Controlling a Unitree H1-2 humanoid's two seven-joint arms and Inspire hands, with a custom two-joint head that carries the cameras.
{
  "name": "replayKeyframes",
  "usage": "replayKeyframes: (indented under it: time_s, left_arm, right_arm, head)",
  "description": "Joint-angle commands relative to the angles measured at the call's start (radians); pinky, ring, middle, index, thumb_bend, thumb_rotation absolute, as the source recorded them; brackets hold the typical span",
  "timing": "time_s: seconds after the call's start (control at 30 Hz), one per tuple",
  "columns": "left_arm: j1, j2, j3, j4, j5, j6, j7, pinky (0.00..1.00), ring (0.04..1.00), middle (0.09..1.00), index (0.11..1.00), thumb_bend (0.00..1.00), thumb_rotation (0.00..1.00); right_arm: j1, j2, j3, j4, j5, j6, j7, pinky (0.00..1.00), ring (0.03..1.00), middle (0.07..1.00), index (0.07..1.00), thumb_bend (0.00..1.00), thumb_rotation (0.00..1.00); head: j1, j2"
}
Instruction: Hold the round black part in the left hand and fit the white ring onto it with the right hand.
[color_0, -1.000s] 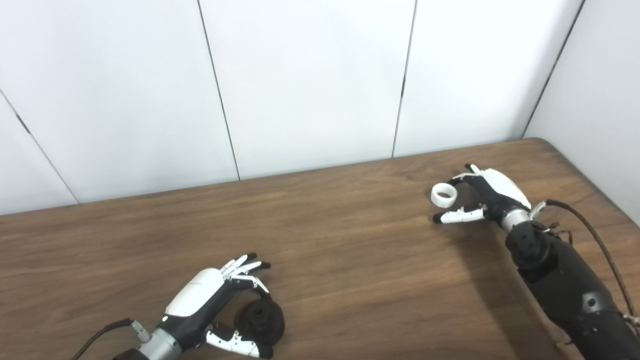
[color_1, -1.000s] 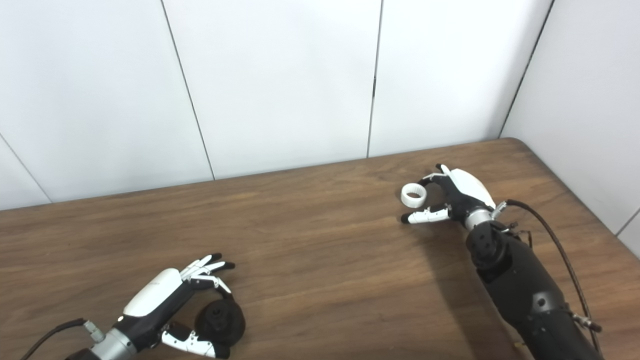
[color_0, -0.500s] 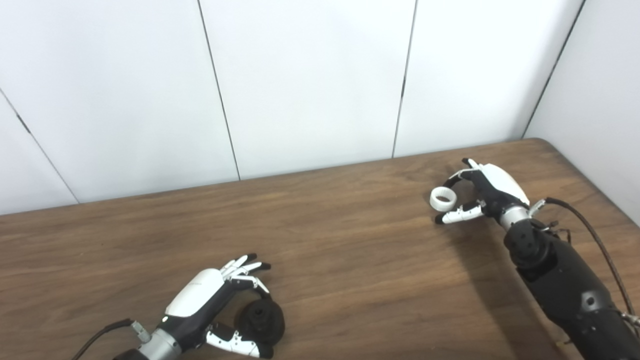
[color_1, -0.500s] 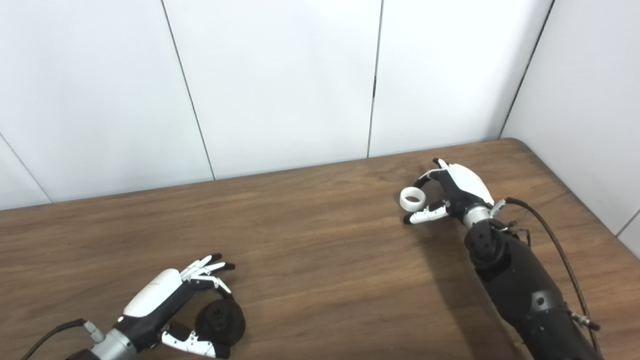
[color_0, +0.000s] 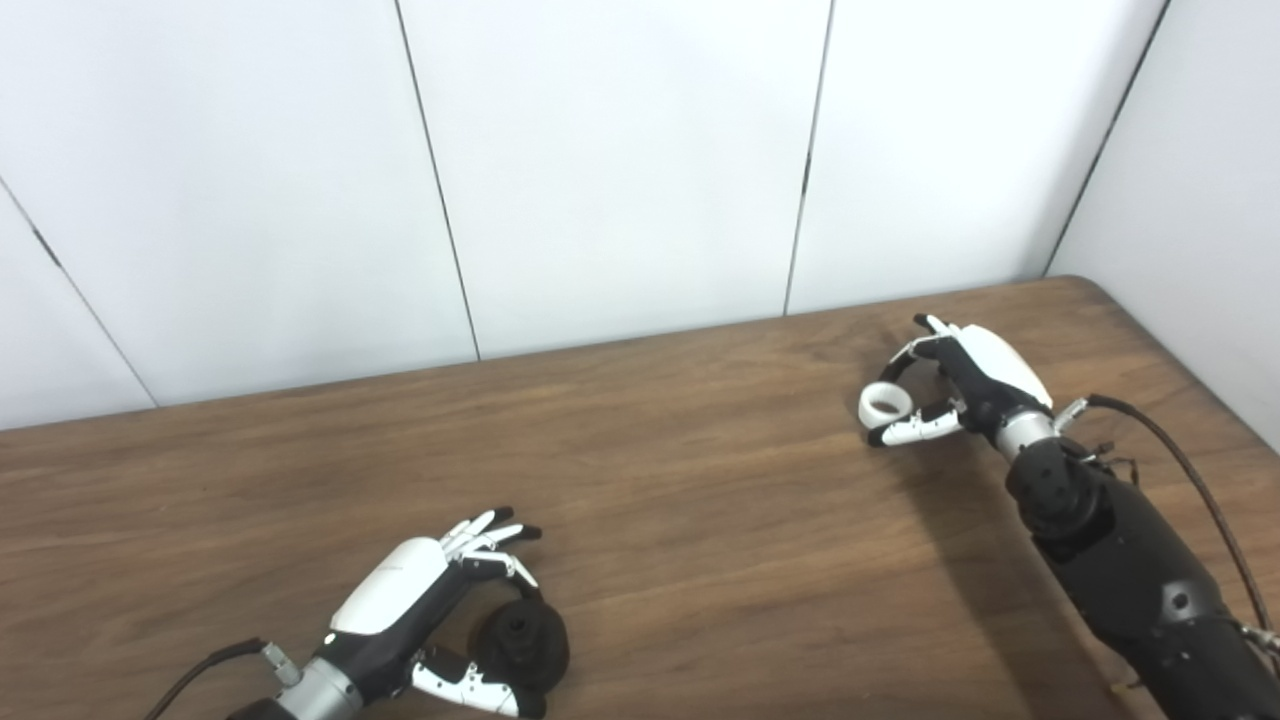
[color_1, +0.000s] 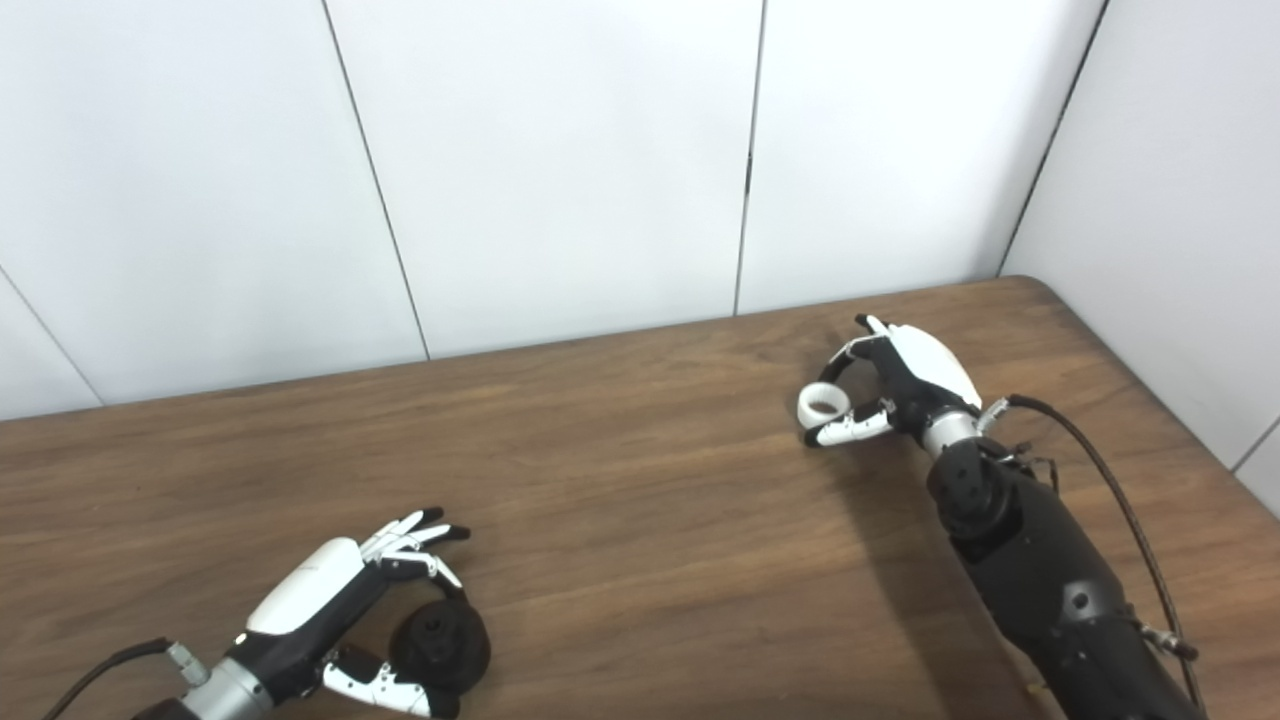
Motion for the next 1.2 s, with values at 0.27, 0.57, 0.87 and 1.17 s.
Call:
replayKeyframes:
  time_s: [0.27, 0.57, 0.87, 1.17]
  left_arm:
    - [0.018, 0.02, -0.015, 0.013, 0.025, 0.019, -0.035, 1.0, 1.0, 0.909, 0.477, 0.52, 0.06]
    - [0.017, 0.018, -0.016, 0.018, 0.027, 0.016, -0.031, 1.0, 1.0, 0.907, 0.477, 0.52, 0.06]
    - [0.012, 0.01, -0.021, 0.028, 0.044, 0.035, -0.03, 1.0, 1.0, 0.908, 0.477, 0.52, 0.06]
    - [0.0, -0.01, -0.027, 0.052, 0.047, 0.043, -0.021, 1.0, 1.0, 0.903, 0.476, 0.52, 0.06]
  right_arm:
    - [-0.022, -0.007, -0.005, 0.016, 0.011, -0.032, -0.016, 0.84, 1.0, 0.973, 0.486, 0.51, 0.13]
    - [-0.029, -0.011, -0.003, 0.011, 0.009, -0.029, -0.012, 0.86, 1.0, 0.972, 0.487, 0.51, 0.13]
    - [-0.031, -0.017, -0.006, -0.061, 0.0, -0.011, -0.003, 0.82, 1.0, 0.979, 0.488, 0.51, 0.13]
    - [-0.029, -0.011, -0.01, -0.21, -0.014, 0.032, 0.042, 0.84, 1.0, 0.983, 0.49, 0.51, 0.13]
  head:
    - [-0.001, 0.0]
    - [0.0, -0.001]
    - [0.025, 0.007]
    - [0.026, -0.004]
